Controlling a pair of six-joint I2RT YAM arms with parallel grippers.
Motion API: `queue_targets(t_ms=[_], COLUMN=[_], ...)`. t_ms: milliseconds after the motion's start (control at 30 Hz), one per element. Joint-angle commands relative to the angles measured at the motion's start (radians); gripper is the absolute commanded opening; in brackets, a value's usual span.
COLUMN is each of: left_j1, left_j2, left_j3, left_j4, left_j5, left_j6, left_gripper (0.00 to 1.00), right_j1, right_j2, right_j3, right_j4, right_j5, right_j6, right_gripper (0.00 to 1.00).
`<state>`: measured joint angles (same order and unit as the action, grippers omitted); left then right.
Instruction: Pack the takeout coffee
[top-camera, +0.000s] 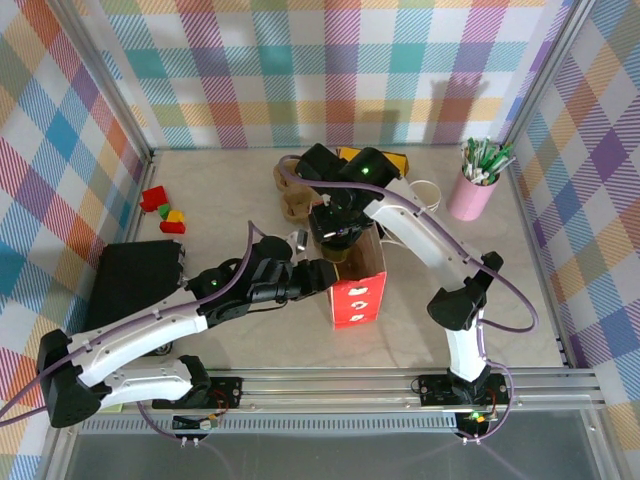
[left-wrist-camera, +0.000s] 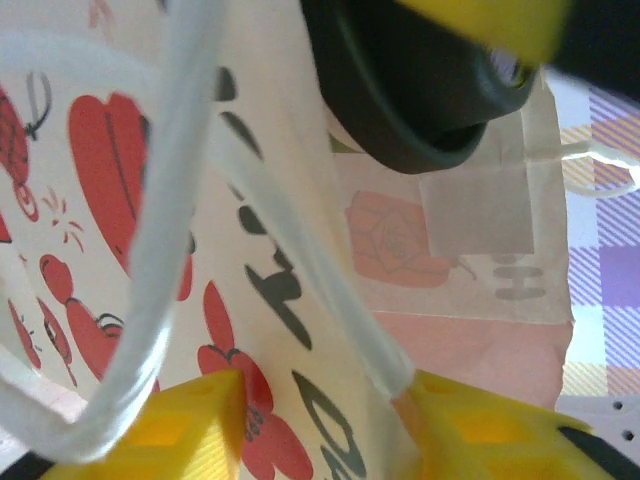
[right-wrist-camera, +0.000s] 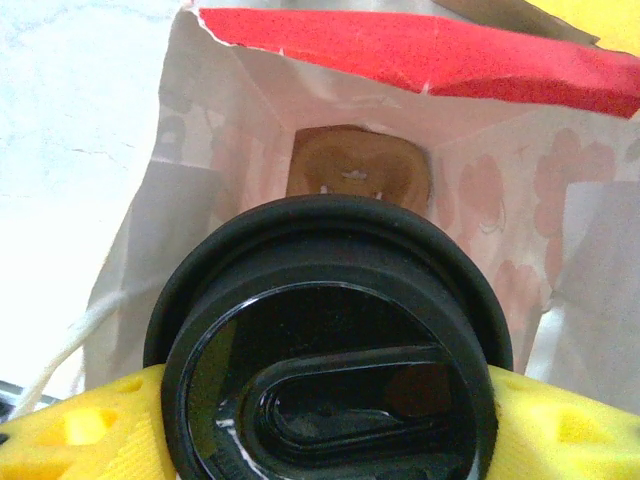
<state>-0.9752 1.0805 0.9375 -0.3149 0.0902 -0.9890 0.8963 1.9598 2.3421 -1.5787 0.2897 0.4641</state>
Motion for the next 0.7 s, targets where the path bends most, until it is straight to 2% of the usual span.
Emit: queue_targets(t_ms=[0, 100, 233, 467, 667], left_j1=[-0.01, -0.008, 0.01, 0.102, 0.197], left_j2=[-0.078, -0.13, -0.16, -0.143, -0.102], left_j3=[0.066, 0.124, 0.187, 0.243, 0.236], left_j4=[-0.146, -0.299, -0.413, -0.45, -0.397], left_j5=[-0.083, -0.18, -0.28, -0.261, -0.159], left_j6=[0.058, 0.121, 0.192, 0.285, 0.325], left_gripper=[0.49, 0.55, 0.57, 0.57, 0.57], right_j1=[0.004, 0.001, -0.019, -0.059, -0.097], right_j2=[-0.02, -0.031, -0.064, -0.091, -0.101], right_j3=[-0.044, -0.082, -0.147, -0.227, -0.296], right_j4=[0.013, 0.037, 0.088, 0.154, 0.213], right_j5=[0.031, 0.031, 0.01, -0.037, -0.072], right_j6=[0.017, 0.015, 0.013, 0.001, -0.01], right_gripper=[0.65, 0.65, 0.65, 0.65, 0.64])
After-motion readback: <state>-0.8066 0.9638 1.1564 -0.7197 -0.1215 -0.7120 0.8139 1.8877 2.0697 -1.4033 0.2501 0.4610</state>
